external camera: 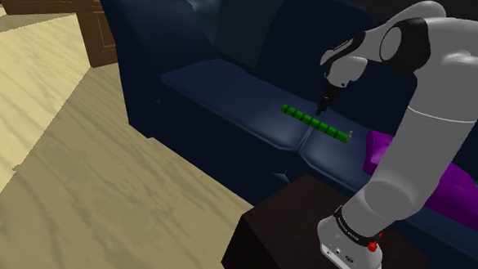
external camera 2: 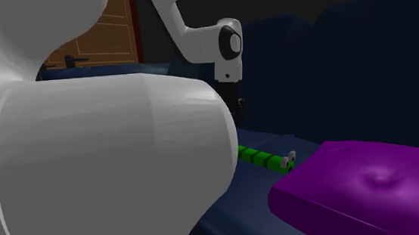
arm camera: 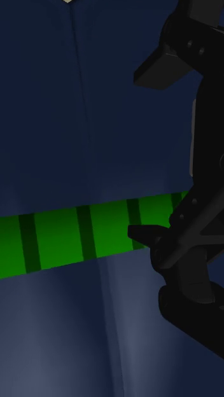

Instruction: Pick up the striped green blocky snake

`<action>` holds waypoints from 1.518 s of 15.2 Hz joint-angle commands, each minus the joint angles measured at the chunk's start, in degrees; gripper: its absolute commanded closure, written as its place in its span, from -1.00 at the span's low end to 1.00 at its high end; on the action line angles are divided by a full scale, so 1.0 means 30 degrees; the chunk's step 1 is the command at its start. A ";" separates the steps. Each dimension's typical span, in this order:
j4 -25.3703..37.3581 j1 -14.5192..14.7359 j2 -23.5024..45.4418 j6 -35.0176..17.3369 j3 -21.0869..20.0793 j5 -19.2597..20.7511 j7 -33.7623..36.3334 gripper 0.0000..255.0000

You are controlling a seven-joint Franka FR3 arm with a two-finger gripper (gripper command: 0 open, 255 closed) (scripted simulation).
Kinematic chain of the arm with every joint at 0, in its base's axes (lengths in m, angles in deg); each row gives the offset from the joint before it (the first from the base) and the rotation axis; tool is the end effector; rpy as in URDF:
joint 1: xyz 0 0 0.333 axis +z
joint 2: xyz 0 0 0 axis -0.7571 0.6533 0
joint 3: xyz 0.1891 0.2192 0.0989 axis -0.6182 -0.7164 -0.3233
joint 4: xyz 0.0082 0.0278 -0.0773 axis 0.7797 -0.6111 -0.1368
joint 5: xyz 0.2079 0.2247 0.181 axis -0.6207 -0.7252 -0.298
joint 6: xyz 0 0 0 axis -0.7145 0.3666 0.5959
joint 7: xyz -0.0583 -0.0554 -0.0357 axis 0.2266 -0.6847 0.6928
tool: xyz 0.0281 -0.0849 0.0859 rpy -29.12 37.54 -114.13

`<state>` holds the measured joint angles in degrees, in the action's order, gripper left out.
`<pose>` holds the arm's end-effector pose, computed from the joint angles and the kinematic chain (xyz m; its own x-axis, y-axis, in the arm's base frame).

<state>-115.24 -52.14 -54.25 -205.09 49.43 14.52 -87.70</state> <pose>0.4077 -0.3597 0.3219 0.9795 0.2006 -0.0180 0.1982 -0.9760 -0.0904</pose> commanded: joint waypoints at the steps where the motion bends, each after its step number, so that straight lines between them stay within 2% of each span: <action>1: 0.1371 -0.1063 0.1915 0.0152 -0.0532 -0.1295 -0.1539 -1.00; 4: 0.3577 -0.2591 0.4428 0.0503 -0.1484 -0.2549 -0.3028 -1.00; 5: 0.3814 -0.2758 0.4669 0.0542 -0.1597 -0.2638 -0.3145 -1.00; 14: 0.3661 -0.3227 0.5943 -0.0720 -0.2262 -0.3531 -0.3700 -1.00; 15: 0.3673 -0.3225 0.5946 -0.0713 -0.2263 -0.3529 -0.3693 1.00; 23: 0.3693 -0.3225 0.5950 -0.0696 -0.2263 -0.3526 -0.3684 1.00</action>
<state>-104.16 -61.81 -36.50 -207.12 42.68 3.98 -98.79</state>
